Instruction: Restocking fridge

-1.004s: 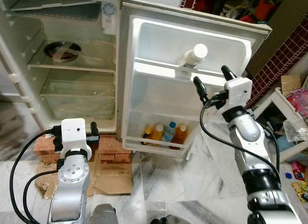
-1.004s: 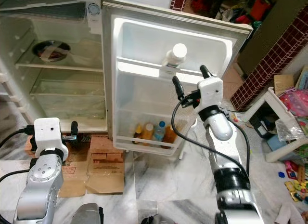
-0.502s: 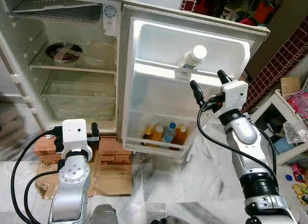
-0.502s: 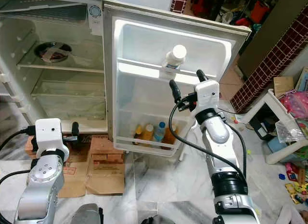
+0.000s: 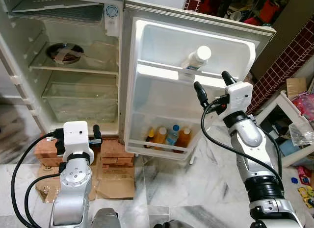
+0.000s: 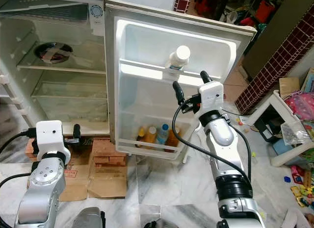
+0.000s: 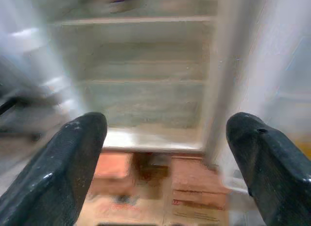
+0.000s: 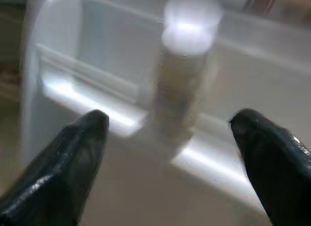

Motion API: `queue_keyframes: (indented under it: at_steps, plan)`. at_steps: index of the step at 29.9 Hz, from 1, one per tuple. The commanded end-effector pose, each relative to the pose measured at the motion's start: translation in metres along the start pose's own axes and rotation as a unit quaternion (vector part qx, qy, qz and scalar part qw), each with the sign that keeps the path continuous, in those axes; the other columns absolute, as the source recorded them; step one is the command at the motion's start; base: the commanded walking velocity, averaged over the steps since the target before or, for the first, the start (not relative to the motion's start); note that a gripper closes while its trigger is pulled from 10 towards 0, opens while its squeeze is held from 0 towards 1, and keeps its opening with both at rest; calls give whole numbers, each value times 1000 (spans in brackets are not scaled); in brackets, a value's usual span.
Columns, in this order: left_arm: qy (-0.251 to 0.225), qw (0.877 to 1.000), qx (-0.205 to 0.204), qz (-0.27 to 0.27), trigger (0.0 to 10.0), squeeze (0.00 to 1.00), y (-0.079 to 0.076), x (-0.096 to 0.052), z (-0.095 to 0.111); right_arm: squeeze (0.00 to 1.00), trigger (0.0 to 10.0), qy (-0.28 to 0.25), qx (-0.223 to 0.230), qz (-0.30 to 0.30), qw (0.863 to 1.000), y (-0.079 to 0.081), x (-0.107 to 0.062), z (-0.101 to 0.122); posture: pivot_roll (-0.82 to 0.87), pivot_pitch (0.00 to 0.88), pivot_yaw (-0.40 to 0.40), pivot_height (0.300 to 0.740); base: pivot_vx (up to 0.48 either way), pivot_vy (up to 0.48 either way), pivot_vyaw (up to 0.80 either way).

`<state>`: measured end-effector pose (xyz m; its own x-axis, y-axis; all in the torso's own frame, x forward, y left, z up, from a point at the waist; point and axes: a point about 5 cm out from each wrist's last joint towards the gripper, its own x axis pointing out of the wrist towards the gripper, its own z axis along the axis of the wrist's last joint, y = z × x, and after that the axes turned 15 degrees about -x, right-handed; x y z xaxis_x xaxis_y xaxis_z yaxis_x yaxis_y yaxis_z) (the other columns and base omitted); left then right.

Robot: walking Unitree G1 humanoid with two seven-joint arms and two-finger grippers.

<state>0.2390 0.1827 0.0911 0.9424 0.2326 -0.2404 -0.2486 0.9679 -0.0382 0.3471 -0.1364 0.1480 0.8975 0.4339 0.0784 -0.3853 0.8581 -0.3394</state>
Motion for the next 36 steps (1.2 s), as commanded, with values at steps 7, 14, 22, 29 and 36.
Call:
queue_keyframes:
  at_steps: [7,14,22,29,36]
  plan:
    - [-2,999,-1,-52,10000,0,-16,0,2,0,10000,38,33,118,992,29,39,13,188,0,-145,740,0,0,0]
    - [1,999,1,-53,10000,0,-14,-1,0,0,10000,59,16,121,991,24,52,18,198,0,-155,740,0,0,0]
    - [6,999,1,-49,10000,0,-12,-3,-2,0,10000,63,8,80,995,-2,46,14,195,2,-159,740,0,0,0]
    - [9,999,2,-53,10000,0,-14,-3,-3,0,10000,72,-1,44,996,-26,36,7,185,4,-151,740,0,0,0]
    - [9,998,3,-55,10000,0,-15,-2,-2,0,10000,54,-13,35,998,-29,41,17,186,4,-149,740,0,0,0]
